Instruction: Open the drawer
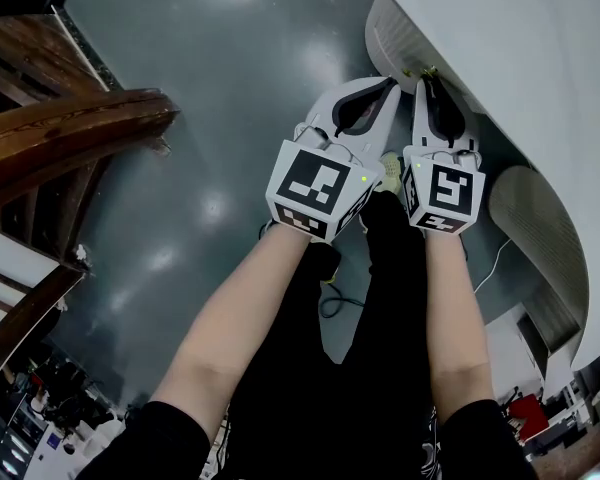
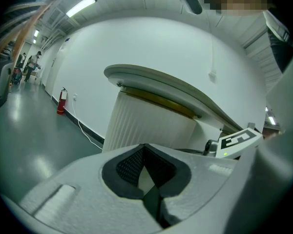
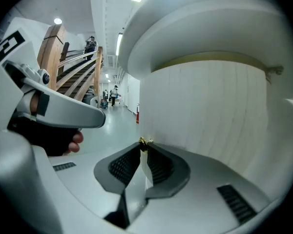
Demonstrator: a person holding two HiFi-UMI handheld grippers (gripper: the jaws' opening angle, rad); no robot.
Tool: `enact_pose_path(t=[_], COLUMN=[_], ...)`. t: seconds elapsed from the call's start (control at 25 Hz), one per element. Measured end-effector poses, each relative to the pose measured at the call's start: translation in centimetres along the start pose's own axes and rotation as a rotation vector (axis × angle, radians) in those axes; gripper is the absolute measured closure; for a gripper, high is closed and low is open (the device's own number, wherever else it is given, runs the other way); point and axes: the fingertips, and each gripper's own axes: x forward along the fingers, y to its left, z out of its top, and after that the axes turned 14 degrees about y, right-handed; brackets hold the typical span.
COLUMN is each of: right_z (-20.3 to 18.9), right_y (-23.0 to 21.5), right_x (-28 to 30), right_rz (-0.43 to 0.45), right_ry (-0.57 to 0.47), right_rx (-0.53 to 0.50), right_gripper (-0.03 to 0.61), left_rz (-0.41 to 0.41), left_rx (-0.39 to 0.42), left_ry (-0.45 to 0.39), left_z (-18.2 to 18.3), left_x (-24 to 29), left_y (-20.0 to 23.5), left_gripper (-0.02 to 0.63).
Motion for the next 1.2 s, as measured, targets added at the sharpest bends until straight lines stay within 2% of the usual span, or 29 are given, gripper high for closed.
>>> enact_pose_path(t=[0.64, 1.2], right_z=[-3.5, -5.5], right_y=[8.3, 13.8], right_x=[-4.1, -7.2], right_rz=[0.083, 0.114], right_ry=[0.102, 0.137], right_rx=[-0.001, 0.001], right_gripper=[0.523, 0.523], left_rz=[0.053, 0.090], left_rx=[-0.035, -0.061], left_ry=[0.059, 0.067], left_z=[-3.7, -6.6], left_x=[-7.2, -13.2], left_y=[0.0, 0.2], left_gripper=[0.606, 0.606])
